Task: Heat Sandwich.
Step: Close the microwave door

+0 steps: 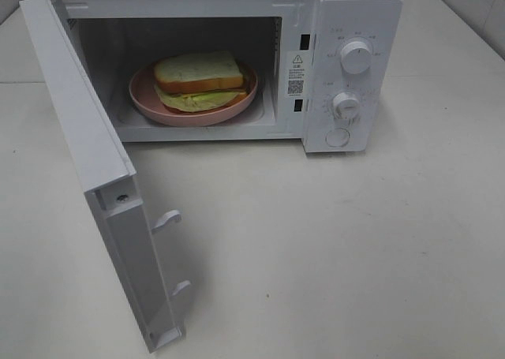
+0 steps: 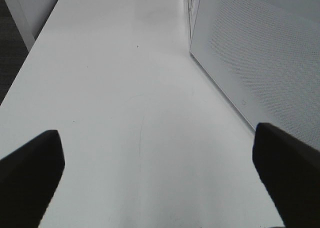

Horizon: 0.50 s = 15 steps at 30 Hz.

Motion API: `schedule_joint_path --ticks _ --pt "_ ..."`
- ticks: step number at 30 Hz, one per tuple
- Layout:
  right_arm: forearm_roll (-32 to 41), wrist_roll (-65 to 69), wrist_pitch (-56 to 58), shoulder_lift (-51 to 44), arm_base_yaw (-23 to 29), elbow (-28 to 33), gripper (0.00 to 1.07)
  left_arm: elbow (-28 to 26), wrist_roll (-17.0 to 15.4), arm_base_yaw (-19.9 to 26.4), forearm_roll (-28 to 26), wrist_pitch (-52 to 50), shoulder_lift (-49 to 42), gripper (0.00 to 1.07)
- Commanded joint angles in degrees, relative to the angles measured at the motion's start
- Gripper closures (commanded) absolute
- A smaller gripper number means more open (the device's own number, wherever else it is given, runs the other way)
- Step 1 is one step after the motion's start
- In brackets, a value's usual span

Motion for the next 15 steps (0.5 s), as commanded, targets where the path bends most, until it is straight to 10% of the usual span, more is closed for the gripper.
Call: schedule_joint_path --ticks 1,15 --pt "0.0 -0.1 -0.7 -1.6 -0.3 0.1 0.31 0.2 -0.1 0.1 -0.3 -0.2 -1.7 0.09" --pt "0.0 -0.1 -0.7 -1.6 -0.3 0.1 0.32 0.2 -0.1 0.1 -0.8 -0.2 -1.5 0.09"
